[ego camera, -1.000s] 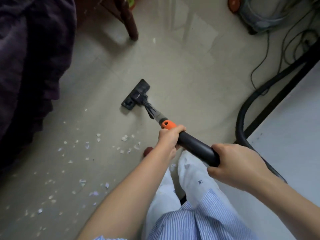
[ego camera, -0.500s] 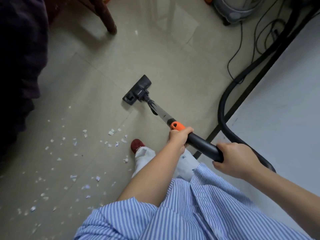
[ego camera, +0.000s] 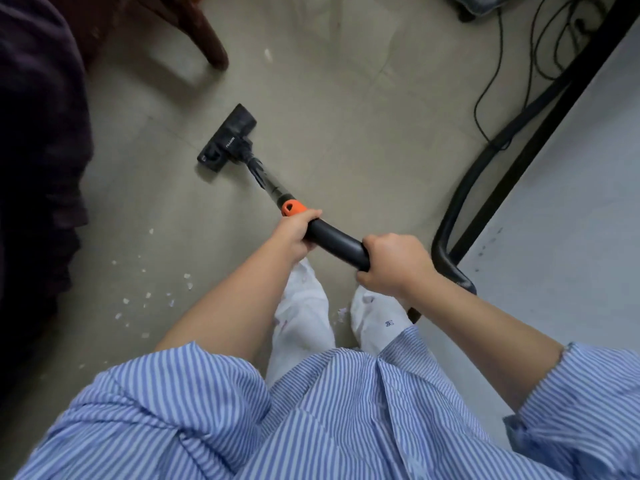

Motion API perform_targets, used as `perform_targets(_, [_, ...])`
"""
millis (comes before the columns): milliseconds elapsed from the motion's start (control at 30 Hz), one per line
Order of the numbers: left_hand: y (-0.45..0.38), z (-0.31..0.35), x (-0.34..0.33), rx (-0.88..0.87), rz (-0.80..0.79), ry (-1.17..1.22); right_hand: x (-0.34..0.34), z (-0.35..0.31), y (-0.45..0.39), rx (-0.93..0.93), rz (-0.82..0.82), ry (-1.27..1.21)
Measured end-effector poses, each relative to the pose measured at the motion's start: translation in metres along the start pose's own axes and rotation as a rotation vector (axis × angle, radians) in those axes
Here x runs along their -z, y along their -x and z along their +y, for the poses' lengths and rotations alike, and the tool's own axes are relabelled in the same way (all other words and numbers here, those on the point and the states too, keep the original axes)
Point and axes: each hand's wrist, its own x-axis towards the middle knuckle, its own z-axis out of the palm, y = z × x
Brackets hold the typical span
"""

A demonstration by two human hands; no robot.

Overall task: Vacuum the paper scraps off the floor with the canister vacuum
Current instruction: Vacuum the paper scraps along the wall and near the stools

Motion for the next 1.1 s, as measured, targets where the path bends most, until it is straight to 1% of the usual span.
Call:
perform_targets(100, [-0.010, 0.044, 0.026, 0.005, 0.027, -0.047, 0.017, -0.036, -0.033, 0.002, 0.032, -0.048])
perform_targets(200, [-0.016, 0.091, 0.055, -0.027, 0.053, -0.092, 0.029, -0.079, -0.068, 0.015, 0.068, -0.091])
perform_targets(333, [-0.032, 0.137, 0.084, -0.048, 0.125, -0.140, 0.041, -0.123, -0.107, 0.023, 0.086, -0.136])
perform_targets(400, [-0.038, 0.151, 0.093, -0.050, 0.146, -0.185, 0.044, -0.136, -0.118, 0.020, 0.095, -0.174])
perform_targets(500, [-0.043, 0.155, 0.095, -0.052, 0.136, -0.253, 0.039, -0.137, -0.121, -0.006, 0.086, -0.209])
perform_targets(667, [-0.044, 0.128, 0.078, -0.022, 0.176, -0.362, 0.014, -0.115, -0.103, -0.047, 0.062, -0.296])
perform_targets(800, [-0.040, 0.089, 0.055, -0.056, 0.157, -0.321, 0.009, -0.082, -0.069, -0.066, 0.090, -0.301])
perform_targets(967, [-0.012, 0.010, -0.010, -0.093, 0.085, -0.204, 0.004, -0.006, 0.007, -0.136, 0.114, -0.242])
perform_targets(1100, [0.023, -0.068, -0.064, -0.036, -0.010, -0.227, -0.018, 0.050, 0.085, -0.264, 0.073, -0.269])
